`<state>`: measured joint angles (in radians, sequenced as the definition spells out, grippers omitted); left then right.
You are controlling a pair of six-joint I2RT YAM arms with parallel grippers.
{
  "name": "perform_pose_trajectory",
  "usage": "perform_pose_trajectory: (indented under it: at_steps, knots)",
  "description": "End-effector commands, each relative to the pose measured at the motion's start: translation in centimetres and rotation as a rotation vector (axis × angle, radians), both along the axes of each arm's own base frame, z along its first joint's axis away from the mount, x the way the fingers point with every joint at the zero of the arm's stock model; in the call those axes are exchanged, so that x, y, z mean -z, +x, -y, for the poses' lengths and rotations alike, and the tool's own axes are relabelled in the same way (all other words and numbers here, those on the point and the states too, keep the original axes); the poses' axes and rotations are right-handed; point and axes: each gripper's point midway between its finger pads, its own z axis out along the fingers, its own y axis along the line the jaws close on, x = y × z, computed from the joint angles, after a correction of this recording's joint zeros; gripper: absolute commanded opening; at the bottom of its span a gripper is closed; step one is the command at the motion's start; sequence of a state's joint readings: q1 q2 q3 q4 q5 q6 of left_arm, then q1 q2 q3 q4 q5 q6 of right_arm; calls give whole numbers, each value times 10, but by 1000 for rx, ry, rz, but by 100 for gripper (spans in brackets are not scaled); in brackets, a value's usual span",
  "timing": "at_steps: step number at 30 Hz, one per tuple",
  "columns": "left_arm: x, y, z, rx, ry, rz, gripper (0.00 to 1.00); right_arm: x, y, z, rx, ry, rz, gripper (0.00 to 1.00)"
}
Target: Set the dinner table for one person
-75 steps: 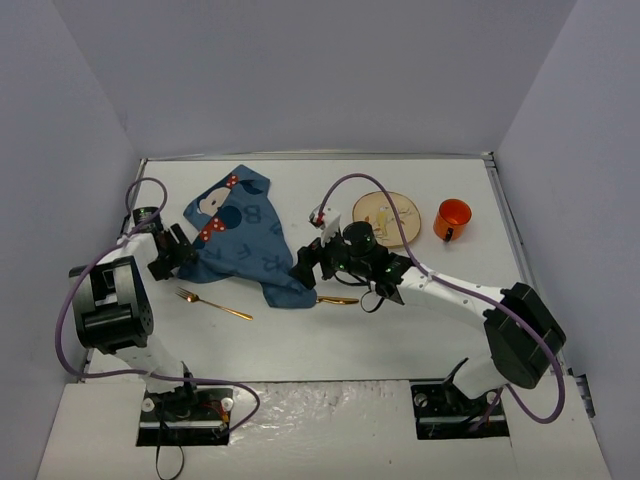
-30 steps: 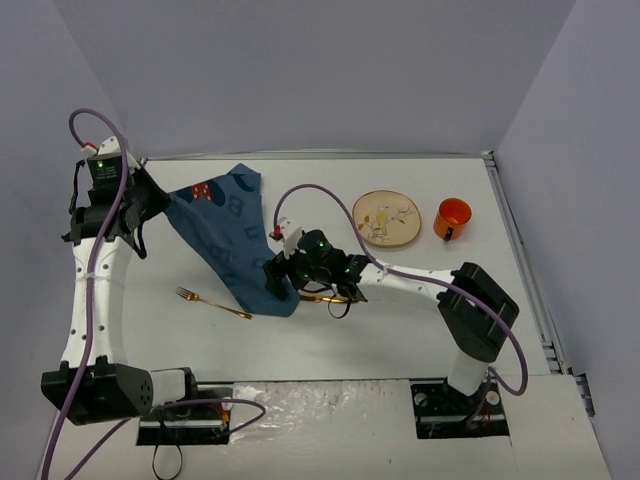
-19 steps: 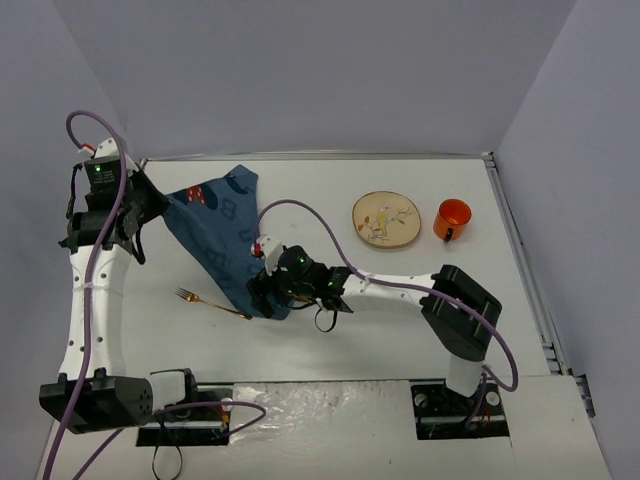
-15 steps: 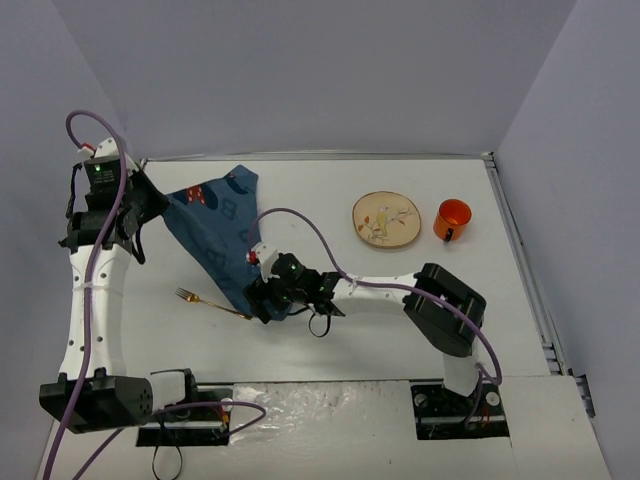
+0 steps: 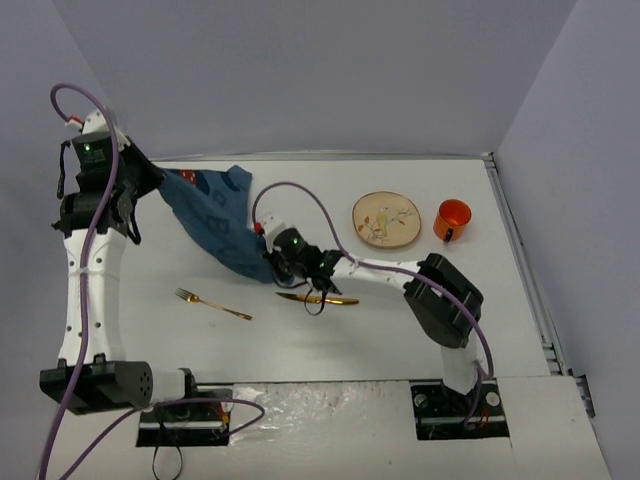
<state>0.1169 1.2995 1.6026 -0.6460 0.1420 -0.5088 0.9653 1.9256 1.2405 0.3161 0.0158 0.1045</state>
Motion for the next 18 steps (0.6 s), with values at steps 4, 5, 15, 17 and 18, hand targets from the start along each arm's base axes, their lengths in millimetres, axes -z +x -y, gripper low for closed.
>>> perform_pose_trajectory:
  at_steps: [4,5,15,17,18]
  knots:
    - [-116,69,15,100,-28,349,0,-233,146,75,239,199,440,0]
    - [-130,78,16,118,-31,379,0,-261,162,89,271,217,490,0]
    - [-234,66,81,541,-101,643,0,-406,162,158,353,235,813,0]
    - [-228,60,77,529,-73,643,0,-409,139,156,300,253,820,0]
    - [-212,68,71,502,-68,615,0,-400,128,151,266,251,803,0]
